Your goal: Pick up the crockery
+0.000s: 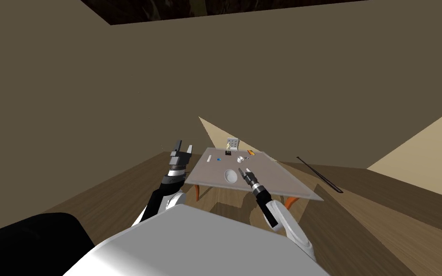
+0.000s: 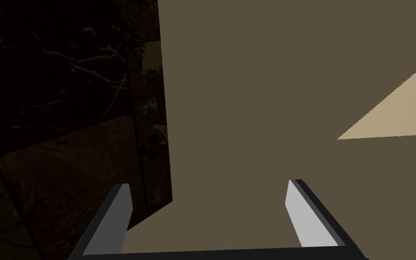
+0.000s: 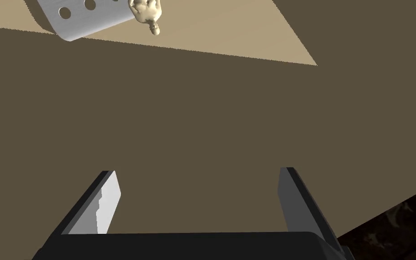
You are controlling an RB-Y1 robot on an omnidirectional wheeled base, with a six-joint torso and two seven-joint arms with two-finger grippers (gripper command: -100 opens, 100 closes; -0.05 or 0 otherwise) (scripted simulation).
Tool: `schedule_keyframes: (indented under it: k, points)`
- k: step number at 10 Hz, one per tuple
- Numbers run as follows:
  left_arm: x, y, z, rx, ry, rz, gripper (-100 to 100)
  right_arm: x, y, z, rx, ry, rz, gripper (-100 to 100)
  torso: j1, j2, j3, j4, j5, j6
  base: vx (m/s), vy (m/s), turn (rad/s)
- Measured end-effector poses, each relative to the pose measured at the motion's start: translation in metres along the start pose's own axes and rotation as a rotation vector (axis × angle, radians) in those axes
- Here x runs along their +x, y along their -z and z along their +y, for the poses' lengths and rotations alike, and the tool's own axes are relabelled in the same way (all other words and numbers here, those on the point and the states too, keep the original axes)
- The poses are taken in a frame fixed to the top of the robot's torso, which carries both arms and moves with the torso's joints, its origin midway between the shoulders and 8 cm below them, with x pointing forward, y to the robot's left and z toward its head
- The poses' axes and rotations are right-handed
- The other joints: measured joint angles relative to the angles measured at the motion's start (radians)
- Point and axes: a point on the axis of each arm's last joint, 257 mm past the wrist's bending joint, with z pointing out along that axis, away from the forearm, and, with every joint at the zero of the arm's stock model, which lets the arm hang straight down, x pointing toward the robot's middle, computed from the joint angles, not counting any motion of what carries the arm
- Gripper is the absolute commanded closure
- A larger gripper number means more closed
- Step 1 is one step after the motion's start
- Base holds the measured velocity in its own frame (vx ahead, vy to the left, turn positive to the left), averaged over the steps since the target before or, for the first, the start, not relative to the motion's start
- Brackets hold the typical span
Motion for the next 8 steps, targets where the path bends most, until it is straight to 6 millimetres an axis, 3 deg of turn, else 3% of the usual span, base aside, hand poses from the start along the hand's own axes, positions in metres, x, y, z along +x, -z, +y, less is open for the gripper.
schedule_keyframes:
  k: [8]
  points:
    - [0.0, 0.0, 0.0, 0.0, 0.0, 0.0, 0, 0.067, -0.011, -0.034, 0.014, 0.256, 0.194, -100, 0.001, 0.0, 0.0, 0.0, 0.001, 0.0, 0.008, 0.071, -0.027]
